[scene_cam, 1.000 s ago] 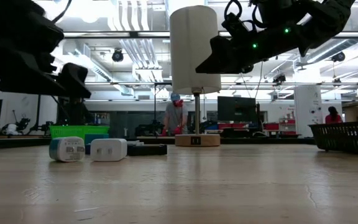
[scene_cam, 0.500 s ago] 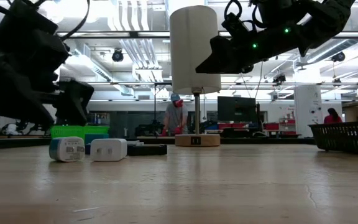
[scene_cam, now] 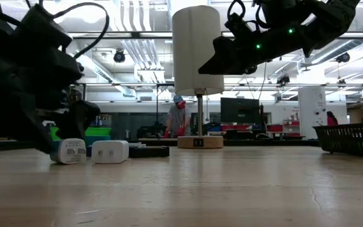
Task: Pick & Place Office items
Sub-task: Put the top blue charger adapter into the black bin
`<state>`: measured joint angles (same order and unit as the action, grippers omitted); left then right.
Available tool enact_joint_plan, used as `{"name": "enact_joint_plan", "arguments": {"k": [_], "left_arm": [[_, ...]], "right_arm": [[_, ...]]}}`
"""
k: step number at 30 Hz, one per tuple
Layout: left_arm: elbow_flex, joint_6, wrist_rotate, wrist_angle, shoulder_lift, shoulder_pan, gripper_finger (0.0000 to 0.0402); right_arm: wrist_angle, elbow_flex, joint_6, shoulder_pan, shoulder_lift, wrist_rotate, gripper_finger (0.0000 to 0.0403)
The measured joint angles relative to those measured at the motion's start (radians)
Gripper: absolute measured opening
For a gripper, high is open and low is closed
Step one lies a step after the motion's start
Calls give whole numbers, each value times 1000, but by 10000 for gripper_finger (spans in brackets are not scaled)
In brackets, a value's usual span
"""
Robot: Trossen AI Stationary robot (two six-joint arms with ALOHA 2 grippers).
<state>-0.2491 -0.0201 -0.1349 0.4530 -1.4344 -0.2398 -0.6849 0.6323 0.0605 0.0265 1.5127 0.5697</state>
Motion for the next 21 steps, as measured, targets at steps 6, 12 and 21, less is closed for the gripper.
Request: {"name": "enact_joint_plan", "arguments": {"k": [6,12,21], "left_arm": [[-21,17,0,3,-45,0,249],[-40,17,5,12,-83,0,208],[-41,17,26,20,-87,1,132]], "right_arm": [[0,0,0,0,0,0,253],[0,0,0,0,0,0,248],[0,0,0,0,0,0,253]]}}
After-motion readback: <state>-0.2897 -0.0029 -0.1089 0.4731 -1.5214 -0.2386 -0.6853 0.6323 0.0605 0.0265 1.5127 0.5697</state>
